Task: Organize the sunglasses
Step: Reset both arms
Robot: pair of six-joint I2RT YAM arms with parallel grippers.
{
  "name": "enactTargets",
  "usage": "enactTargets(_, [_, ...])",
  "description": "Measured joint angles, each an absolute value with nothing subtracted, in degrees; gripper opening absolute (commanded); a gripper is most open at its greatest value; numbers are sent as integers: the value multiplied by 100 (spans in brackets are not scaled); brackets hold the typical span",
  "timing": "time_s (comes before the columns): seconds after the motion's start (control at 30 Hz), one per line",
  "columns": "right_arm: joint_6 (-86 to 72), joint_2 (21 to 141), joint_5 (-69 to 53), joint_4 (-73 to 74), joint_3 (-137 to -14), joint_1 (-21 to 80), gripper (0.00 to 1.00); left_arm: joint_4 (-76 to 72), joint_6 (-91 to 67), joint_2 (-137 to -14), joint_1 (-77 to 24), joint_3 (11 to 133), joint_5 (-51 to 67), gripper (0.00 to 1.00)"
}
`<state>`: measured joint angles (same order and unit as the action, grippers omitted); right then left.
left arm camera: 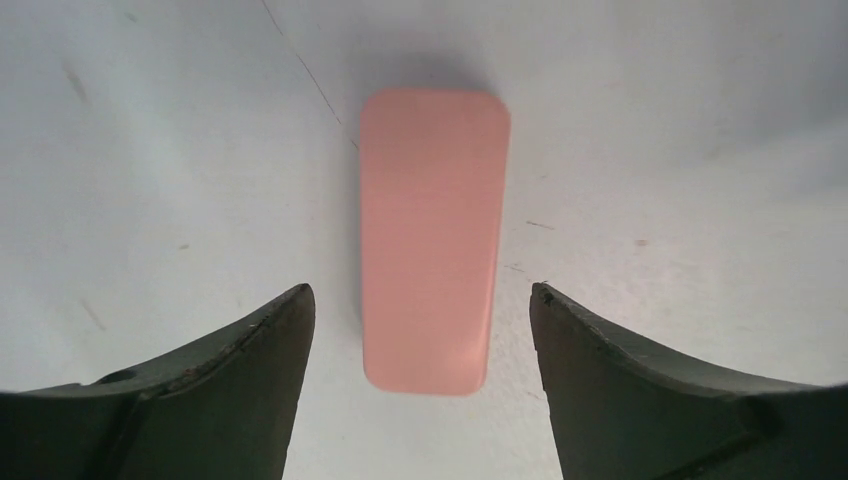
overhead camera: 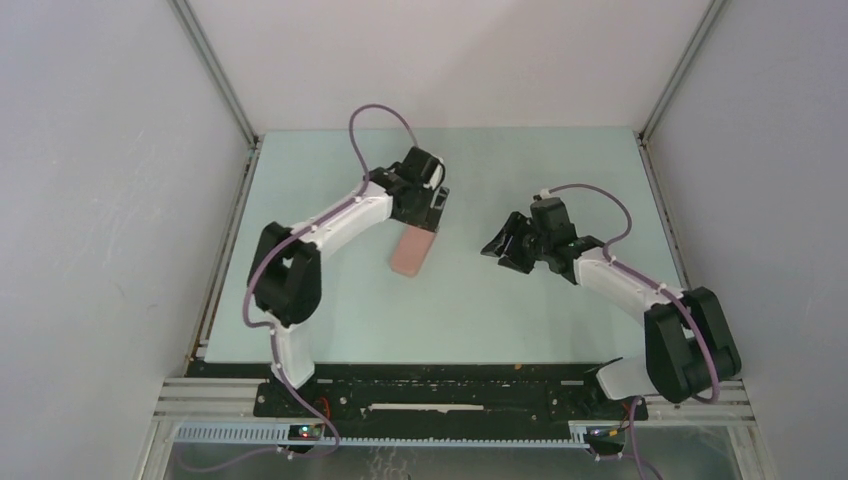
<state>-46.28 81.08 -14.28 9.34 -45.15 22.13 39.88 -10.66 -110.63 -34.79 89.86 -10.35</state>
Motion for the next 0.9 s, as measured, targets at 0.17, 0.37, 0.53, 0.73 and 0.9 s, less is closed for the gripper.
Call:
enactTargets(0.17, [-4431, 7476, -1100, 1310, -4536, 2198, 63, 4095, -1201, -10110, -3479, 9205, -1041, 81])
enactTargets(0.37, [-3959, 6355, -532, 1962, -4930, 1870, 66, 4101, -1356, -8462, -3481, 9126, -1334, 82])
enactTargets(0.53, [-3754, 5356, 40, 2150, -5105, 1546, 68, 4075, -1527, -6938, -3481, 8309, -1734, 84])
enactTargets(0.73, [-3618, 4893, 810, 2362, -5116, 1459, 68, 4082, -1870, -5382, -3481, 6779, -2239, 90])
enactTargets(0.9, [-3614, 5030, 1050, 2486, -5116, 1446, 68, 4086, -2171, -4427, -3481, 5979, -2434, 89])
